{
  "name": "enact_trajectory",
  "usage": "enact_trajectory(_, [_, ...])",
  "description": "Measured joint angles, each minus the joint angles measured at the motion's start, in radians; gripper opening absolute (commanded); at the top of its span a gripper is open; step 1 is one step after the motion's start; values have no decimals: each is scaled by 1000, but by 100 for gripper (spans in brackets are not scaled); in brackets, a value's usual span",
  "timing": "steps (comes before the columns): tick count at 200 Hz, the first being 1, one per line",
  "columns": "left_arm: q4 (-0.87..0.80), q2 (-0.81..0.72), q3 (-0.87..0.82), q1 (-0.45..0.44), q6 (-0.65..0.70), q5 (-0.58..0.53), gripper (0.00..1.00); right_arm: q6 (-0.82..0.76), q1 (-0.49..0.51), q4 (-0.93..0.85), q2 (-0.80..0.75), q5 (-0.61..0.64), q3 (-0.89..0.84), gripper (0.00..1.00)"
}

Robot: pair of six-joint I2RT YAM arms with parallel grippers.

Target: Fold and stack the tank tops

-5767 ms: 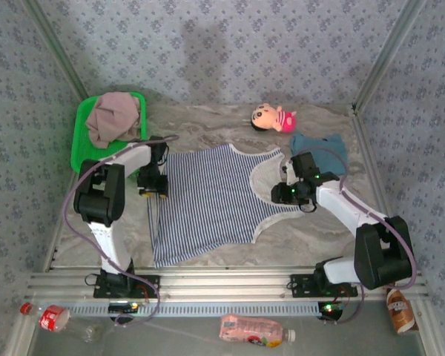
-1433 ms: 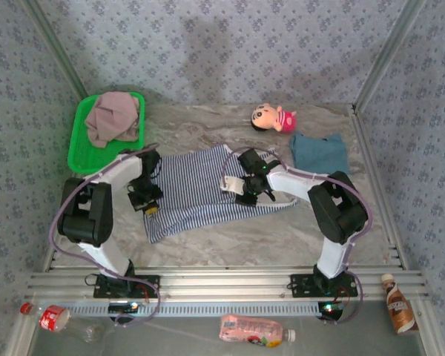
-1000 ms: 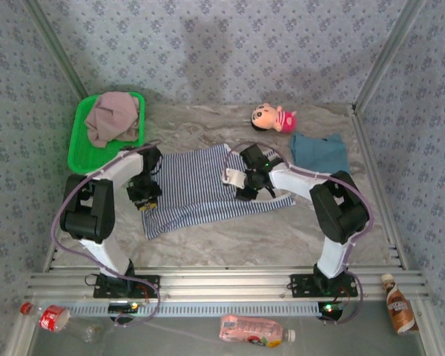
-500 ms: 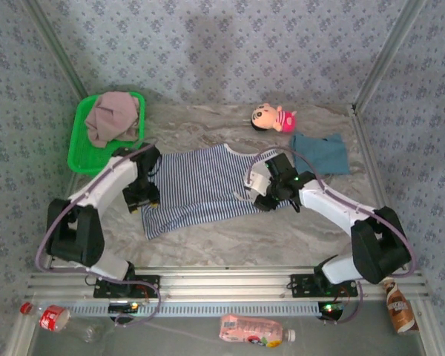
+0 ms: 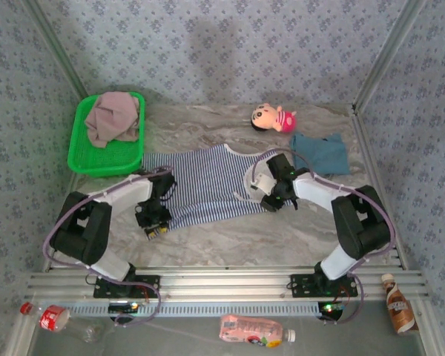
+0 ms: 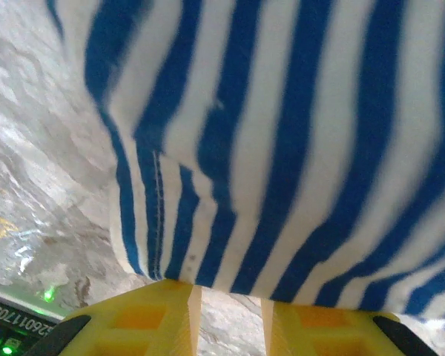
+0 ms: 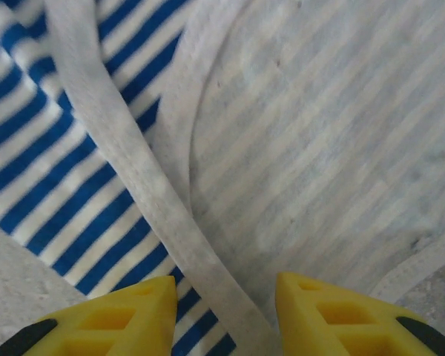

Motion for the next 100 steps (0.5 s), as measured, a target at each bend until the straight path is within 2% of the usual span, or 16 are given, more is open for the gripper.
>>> enact_trajectory(65, [4,55,4,125,135,-58,27,0,-6,-5,31,80,22,41])
enact_trajectory(100, [-35,72,32,156,191,-111,29,1,-8,-31,19,94,21,40])
